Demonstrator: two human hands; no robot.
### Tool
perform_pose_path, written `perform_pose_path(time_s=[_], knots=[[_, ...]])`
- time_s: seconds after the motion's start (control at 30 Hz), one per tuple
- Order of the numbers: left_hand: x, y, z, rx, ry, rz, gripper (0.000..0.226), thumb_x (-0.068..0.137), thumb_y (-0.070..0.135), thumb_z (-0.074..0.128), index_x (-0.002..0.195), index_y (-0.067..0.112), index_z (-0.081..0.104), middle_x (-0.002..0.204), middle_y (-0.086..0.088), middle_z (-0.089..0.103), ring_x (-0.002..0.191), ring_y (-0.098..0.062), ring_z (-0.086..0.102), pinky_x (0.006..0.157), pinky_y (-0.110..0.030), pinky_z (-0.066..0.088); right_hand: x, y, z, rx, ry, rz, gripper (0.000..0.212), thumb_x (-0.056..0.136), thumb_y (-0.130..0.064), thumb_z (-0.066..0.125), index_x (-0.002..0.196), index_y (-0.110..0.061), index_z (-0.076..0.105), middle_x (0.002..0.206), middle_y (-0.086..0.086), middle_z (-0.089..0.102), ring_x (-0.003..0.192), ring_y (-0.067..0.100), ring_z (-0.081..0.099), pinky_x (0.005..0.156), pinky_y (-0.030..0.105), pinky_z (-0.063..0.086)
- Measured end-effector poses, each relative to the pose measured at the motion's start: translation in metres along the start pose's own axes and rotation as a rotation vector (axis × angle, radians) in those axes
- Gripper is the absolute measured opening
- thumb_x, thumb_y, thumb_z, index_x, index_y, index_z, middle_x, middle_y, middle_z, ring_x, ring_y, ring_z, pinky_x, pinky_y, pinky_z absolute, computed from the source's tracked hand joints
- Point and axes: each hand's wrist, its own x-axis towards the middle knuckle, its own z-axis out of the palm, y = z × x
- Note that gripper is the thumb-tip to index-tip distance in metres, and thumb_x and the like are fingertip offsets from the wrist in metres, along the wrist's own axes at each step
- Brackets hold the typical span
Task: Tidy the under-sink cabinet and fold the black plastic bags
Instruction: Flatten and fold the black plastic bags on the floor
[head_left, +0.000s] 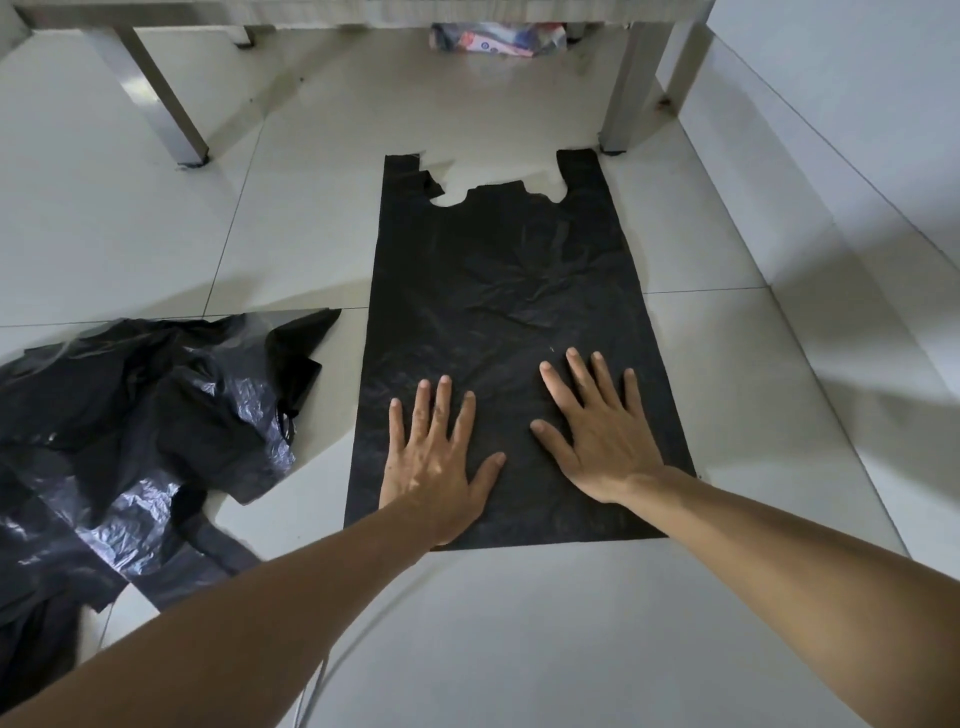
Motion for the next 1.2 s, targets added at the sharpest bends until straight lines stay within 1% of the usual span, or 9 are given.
perform_pose_path(time_s=[0.17,0.3,0.5,0.6,0.67,0.73,0.87,1.0,1.2], knots=[[0.047,-0.003,-0.021,-0.020,0.095,0.095,0.078,0.087,0.062,-0.005,0.155,0.023,-0.003,0.162,-0.004,-0.015,0.148,-0.023,-0.017,0.120,-0.050,-0.006,0.039,0.000,-0.012,0.029,0.065,-0.003,0.066,0.096,-0.061,0.009,0.155,-0.034,-0.002,0.165,0.001,-0.007,0.151,0.028,-0.010,0.120,0.055,-0.003],[0.073,-0.031,-0.017,-0.025,0.002,-0.004,0.077,0.089,0.068,0.002,0.154,0.028,-0.008,0.161,0.002,-0.018,0.148,-0.017,-0.019,0.119,-0.049,-0.009,0.059,0.019,-0.010,0.048,0.018,0.092,0.068,0.093,-0.065,0.008,0.155,-0.038,-0.003,0.165,0.000,-0.008,0.151,0.026,-0.010,0.120,0.056,-0.004],[0.067,-0.040,-0.012,-0.023,0.005,-0.040,0.084,0.081,0.072,-0.010,0.152,0.029,-0.015,0.159,0.004,-0.024,0.146,-0.017,-0.024,0.119,-0.049,-0.010,0.065,0.047,-0.013,0.029,0.033,0.250,0.073,0.093,-0.069,0.006,0.156,-0.033,-0.001,0.165,0.004,-0.005,0.151,0.032,-0.007,0.118,0.059,0.000],[0.068,-0.040,-0.012,-0.026,0.010,-0.047,0.082,0.082,0.072,-0.010,0.152,0.029,-0.018,0.158,0.004,-0.027,0.144,-0.017,-0.027,0.119,-0.049,-0.010,0.096,0.035,-0.026,0.058,0.138,0.194,0.072,0.095,-0.067,0.012,0.156,-0.030,0.009,0.165,0.008,0.004,0.150,0.036,-0.001,0.118,0.062,0.004],[0.067,-0.040,-0.013,-0.021,0.001,-0.040,0.082,0.082,0.072,-0.010,0.152,0.030,-0.019,0.158,0.004,-0.027,0.144,-0.016,-0.028,0.119,-0.049,-0.010,0.120,0.028,-0.031,0.116,0.102,0.163,0.071,0.094,-0.067,0.015,0.156,-0.033,0.008,0.165,0.007,0.002,0.151,0.035,-0.003,0.118,0.062,0.001],[0.067,-0.037,-0.016,-0.023,0.007,-0.047,0.084,0.082,0.072,-0.007,0.154,0.030,-0.011,0.161,0.002,-0.020,0.147,-0.018,-0.022,0.120,-0.048,-0.009,0.135,0.026,-0.027,0.138,0.073,0.173,0.070,0.094,-0.068,0.014,0.155,-0.036,0.005,0.165,0.004,-0.001,0.151,0.032,-0.007,0.117,0.062,-0.002],[0.095,-0.031,-0.042,-0.035,0.135,-0.020,0.083,0.086,0.067,0.005,0.152,0.020,0.023,0.160,-0.006,0.017,0.149,-0.024,0.006,0.120,-0.050,-0.001,0.140,0.032,-0.016,0.066,0.097,0.190,0.072,0.092,-0.072,0.004,0.155,-0.039,-0.001,0.165,0.003,-0.005,0.151,0.032,-0.007,0.118,0.062,0.000],[0.162,-0.044,-0.055,0.036,0.098,0.070,0.077,0.092,0.066,0.006,0.155,0.023,-0.002,0.163,-0.004,-0.010,0.149,-0.022,-0.013,0.120,-0.049,-0.006,0.144,0.032,-0.015,0.014,0.082,0.206,0.073,0.089,-0.074,0.001,0.154,-0.039,-0.006,0.165,0.002,-0.008,0.151,0.031,-0.007,0.118,0.061,0.002],[0.191,-0.095,-0.036,0.015,0.011,-0.078,0.085,0.083,0.076,-0.004,0.153,0.030,-0.012,0.162,-0.002,-0.016,0.148,-0.020,-0.017,0.120,-0.050,-0.006,0.143,0.032,-0.017,0.002,0.047,0.209,0.077,0.084,-0.074,-0.010,0.153,-0.040,-0.012,0.165,0.001,-0.010,0.151,0.030,-0.010,0.119,0.060,0.000]])
